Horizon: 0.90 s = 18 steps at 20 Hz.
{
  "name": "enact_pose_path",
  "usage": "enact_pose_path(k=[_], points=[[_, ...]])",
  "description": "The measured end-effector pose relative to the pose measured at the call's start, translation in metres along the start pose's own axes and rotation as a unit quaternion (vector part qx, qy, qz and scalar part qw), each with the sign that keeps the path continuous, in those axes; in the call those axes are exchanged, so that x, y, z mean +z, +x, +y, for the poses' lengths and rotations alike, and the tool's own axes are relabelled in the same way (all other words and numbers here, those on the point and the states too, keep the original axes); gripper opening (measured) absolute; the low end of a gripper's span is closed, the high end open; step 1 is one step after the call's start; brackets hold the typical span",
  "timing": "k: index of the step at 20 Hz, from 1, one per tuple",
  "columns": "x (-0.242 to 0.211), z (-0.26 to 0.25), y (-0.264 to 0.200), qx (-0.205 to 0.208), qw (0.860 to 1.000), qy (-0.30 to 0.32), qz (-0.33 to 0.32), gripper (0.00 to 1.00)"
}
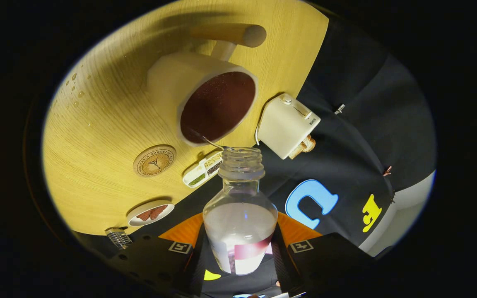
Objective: Take the bottle from table, then pour the juice into the cup, finally place the bottle on the coaster
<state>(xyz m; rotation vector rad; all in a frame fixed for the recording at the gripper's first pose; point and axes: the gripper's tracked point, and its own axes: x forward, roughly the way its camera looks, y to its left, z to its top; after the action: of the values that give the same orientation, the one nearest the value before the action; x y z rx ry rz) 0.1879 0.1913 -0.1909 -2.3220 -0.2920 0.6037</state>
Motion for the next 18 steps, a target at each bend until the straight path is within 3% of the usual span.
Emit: enact_pose_path(k=[18], points=[[0.0020,-0.0004,-0.0003,0.008,1.000,0.003,0.001,0.70]])
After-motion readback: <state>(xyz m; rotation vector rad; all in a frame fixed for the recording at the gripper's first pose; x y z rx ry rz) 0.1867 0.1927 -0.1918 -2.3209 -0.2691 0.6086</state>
